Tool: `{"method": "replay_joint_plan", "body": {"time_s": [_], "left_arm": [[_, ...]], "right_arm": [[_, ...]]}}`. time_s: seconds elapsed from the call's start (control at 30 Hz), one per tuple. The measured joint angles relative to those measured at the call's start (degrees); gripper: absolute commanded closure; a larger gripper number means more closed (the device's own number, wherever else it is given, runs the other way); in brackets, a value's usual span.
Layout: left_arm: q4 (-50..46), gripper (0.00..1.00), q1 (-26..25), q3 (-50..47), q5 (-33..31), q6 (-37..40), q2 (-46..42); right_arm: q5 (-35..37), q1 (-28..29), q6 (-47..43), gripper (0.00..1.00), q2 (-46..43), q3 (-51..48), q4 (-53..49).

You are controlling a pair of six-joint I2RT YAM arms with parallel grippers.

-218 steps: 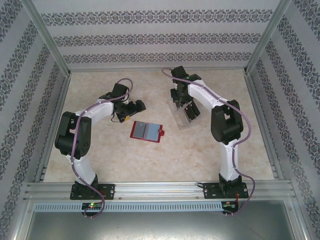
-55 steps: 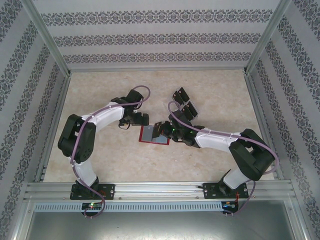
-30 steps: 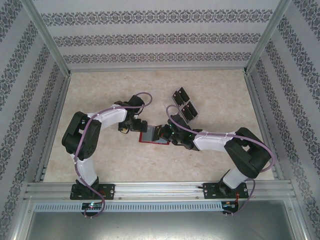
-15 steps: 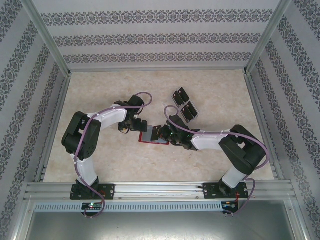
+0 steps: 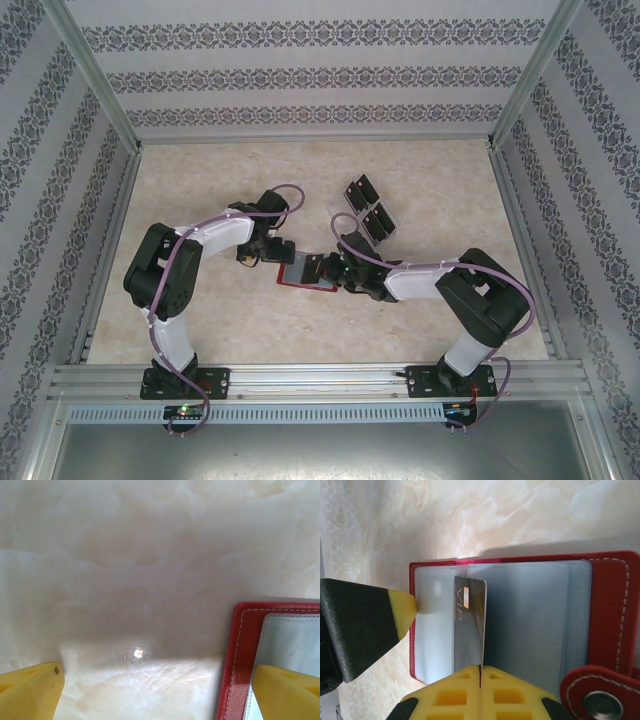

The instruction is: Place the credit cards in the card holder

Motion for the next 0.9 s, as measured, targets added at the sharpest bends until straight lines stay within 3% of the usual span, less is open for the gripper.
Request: {"method": "replay_joint_plan", "body": {"time_s": [0.9], "left_arm": [[0.9, 0.03, 0.0, -0.5, 0.0, 0.0, 0.0]], "right_arm": [[-2.4, -0.4, -0.1, 1.0, 4.7, 2.7, 1.1]]}}
